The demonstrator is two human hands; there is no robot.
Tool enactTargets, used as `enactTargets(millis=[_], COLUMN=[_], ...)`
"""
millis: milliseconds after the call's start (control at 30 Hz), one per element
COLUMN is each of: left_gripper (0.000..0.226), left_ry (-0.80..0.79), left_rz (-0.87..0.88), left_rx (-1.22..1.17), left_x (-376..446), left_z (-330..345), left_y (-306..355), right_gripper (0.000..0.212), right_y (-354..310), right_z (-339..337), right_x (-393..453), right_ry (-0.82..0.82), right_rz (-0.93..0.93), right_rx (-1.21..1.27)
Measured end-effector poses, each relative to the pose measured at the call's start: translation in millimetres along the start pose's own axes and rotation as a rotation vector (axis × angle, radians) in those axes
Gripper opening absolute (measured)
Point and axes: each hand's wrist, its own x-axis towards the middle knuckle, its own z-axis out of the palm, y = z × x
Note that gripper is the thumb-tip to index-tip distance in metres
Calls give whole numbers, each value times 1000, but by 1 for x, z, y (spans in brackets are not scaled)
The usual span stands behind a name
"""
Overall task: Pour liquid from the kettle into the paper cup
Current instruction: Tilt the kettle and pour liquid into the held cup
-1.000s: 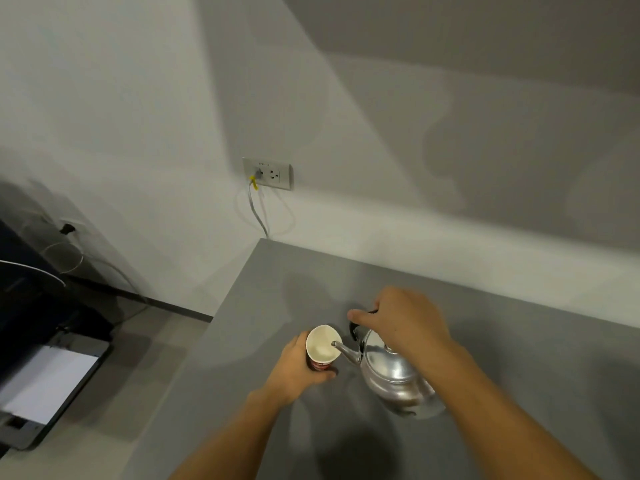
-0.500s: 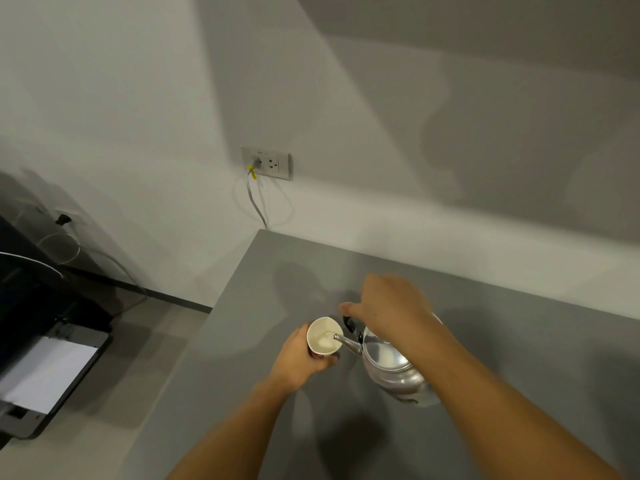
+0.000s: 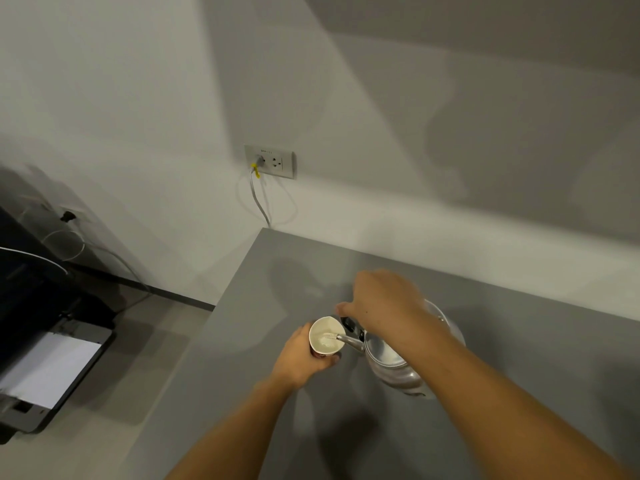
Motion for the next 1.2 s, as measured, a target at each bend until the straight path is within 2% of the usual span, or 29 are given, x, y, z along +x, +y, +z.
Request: enactTargets(millis=[1200], left_gripper=[70], left_ry=[-8], left_rz=[5], left_rx=[-17], left_x=[-3], left_z=[-3], left_y=[1], right_gripper=[45], right_y=[-9], right_z=[-8], right_x=[2], right_ry=[-4], right_rz=[-21], right_rx=[-31])
